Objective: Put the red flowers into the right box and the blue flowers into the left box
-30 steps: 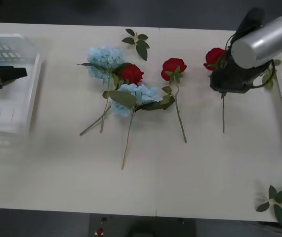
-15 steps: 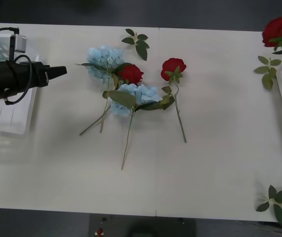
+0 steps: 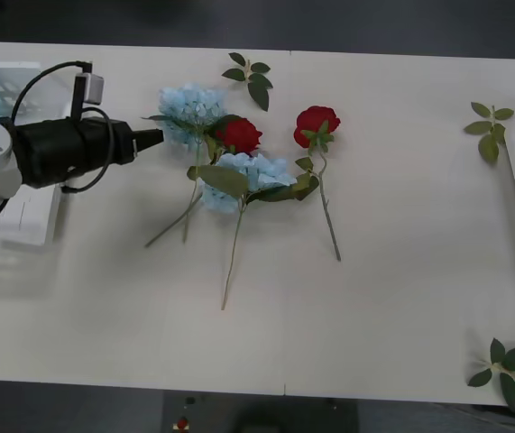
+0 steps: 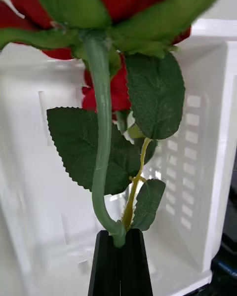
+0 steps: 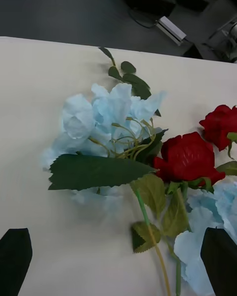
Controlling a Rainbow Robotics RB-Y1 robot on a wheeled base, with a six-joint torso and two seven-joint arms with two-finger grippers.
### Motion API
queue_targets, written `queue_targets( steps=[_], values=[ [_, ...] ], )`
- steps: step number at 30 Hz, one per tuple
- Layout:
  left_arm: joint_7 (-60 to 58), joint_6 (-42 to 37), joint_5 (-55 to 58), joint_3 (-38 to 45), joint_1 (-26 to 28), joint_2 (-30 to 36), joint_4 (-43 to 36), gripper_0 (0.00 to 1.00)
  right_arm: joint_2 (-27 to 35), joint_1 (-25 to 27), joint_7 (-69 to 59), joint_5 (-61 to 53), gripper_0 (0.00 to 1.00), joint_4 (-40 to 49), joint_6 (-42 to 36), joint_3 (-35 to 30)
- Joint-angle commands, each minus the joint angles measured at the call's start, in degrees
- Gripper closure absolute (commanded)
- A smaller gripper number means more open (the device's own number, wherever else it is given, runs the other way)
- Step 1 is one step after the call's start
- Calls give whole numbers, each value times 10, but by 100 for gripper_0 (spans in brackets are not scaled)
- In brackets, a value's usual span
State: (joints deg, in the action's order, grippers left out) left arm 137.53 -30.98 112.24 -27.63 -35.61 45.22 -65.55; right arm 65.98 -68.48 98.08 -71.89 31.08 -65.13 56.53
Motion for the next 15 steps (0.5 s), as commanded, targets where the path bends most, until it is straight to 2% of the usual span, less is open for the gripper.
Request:
queue_targets(
  steps=[1, 7, 15],
  values=[
    [-24, 25, 4, -40, -31, -5, -8, 0, -16, 48, 26, -4, 100, -20, 53, 0],
    [-31, 26, 4, -97, -60, -10, 23, 0, -29, 85, 26, -9, 100, -37, 92, 0],
    [-46, 22, 4, -182, -115, -29, 80, 0, -38, 90, 29, 1, 98, -42, 110, 0]
  ],
)
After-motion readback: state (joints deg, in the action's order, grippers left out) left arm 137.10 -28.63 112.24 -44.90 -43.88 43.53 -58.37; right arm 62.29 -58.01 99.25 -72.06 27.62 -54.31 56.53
